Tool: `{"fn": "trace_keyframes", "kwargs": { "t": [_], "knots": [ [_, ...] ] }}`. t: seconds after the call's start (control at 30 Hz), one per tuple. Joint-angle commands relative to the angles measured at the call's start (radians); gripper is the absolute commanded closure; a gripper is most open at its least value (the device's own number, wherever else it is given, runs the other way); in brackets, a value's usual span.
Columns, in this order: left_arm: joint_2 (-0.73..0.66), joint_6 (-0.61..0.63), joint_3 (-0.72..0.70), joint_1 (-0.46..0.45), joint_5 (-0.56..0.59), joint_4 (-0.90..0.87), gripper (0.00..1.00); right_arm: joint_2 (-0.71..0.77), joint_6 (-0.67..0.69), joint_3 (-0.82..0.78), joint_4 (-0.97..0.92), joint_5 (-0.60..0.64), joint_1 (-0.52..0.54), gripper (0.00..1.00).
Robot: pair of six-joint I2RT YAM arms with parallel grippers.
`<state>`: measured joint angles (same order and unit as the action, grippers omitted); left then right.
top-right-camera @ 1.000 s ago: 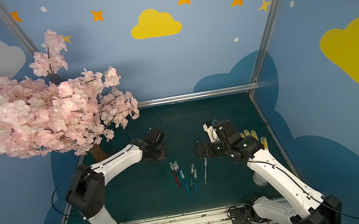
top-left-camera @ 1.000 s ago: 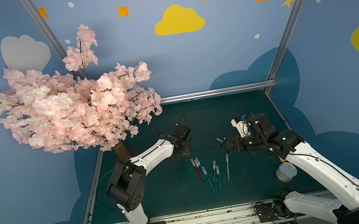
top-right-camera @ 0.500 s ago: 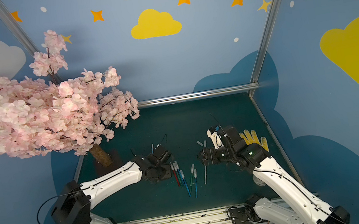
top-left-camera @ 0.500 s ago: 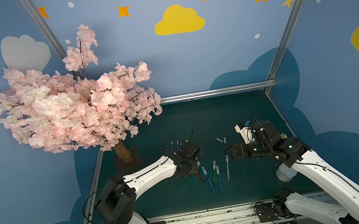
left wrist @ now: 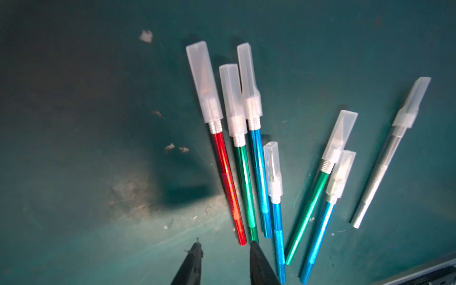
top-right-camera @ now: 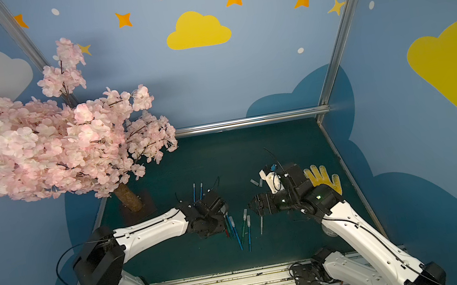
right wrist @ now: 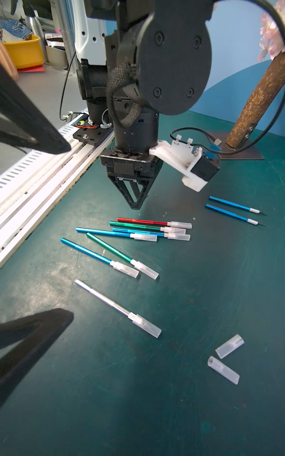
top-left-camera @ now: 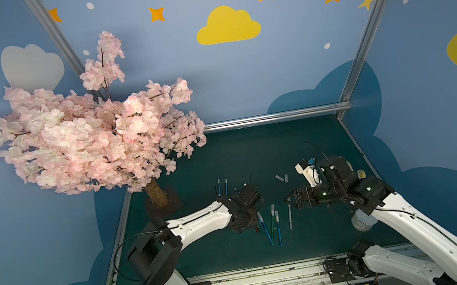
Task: Remove protective caps from carving knives
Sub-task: Pick up the carving knife from the center of the board.
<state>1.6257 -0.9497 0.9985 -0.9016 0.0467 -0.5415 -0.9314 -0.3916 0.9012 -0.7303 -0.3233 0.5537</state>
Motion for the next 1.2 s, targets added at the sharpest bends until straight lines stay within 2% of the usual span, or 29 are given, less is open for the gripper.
{"fn": "trace_keyframes", "kwargs": {
  "t": [0.0, 0.83, 1.17],
  "knots": [
    [0.026, -0.008, 0.012, -0.006, -0.01, 0.016, 0.67, 0.012, 0.001, -0.012, -0.006, -0.004, 0.007, 0.02],
    [0.144, 0.011, 0.058, -0.006, 0.003, 0.019, 0.72, -0.01, -0.004, -0.012, 0.003, 0.008, 0.016, 0.02],
    [0.151, 0.017, 0.06, -0.004, 0.049, -0.044, 0.75, -0.012, -0.006, -0.009, 0.003, 0.013, 0.017, 0.02]
  ]
}}
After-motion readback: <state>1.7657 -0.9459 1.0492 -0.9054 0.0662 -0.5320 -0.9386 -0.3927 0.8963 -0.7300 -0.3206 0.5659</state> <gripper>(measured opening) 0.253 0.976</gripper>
